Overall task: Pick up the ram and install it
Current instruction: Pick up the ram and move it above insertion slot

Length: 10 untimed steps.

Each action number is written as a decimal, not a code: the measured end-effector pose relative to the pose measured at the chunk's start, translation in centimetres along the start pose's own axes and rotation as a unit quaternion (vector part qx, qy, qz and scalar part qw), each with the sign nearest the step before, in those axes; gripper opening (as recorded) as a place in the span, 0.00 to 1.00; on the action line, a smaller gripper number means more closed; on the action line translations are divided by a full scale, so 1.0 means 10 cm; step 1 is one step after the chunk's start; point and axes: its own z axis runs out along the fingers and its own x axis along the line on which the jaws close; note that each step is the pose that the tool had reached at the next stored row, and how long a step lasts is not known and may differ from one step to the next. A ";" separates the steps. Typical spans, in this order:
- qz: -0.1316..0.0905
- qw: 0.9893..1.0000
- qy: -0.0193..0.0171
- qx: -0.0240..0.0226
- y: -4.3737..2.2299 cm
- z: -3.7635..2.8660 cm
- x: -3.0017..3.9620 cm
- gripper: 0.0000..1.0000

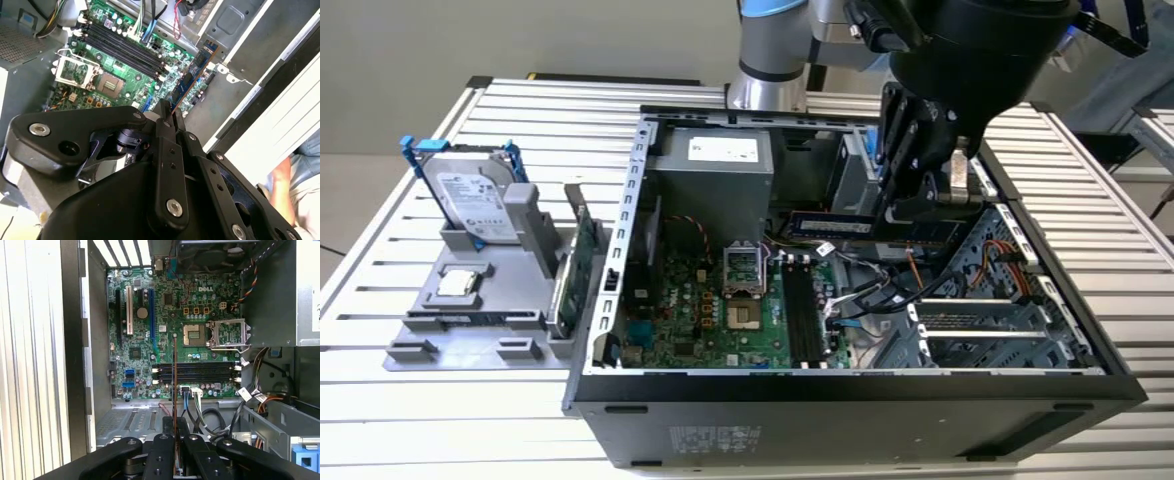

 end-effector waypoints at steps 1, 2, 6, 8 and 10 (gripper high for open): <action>0.002 1.000 0.000 0.000 0.000 0.000 0.000 0.00; 0.004 1.000 0.000 0.000 0.000 0.000 0.000 0.00; 0.012 1.000 0.000 0.000 0.000 0.000 0.001 0.00; 0.015 1.000 0.000 0.000 0.000 0.000 0.001 0.00; 0.017 1.000 0.000 0.000 0.000 0.000 0.000 0.00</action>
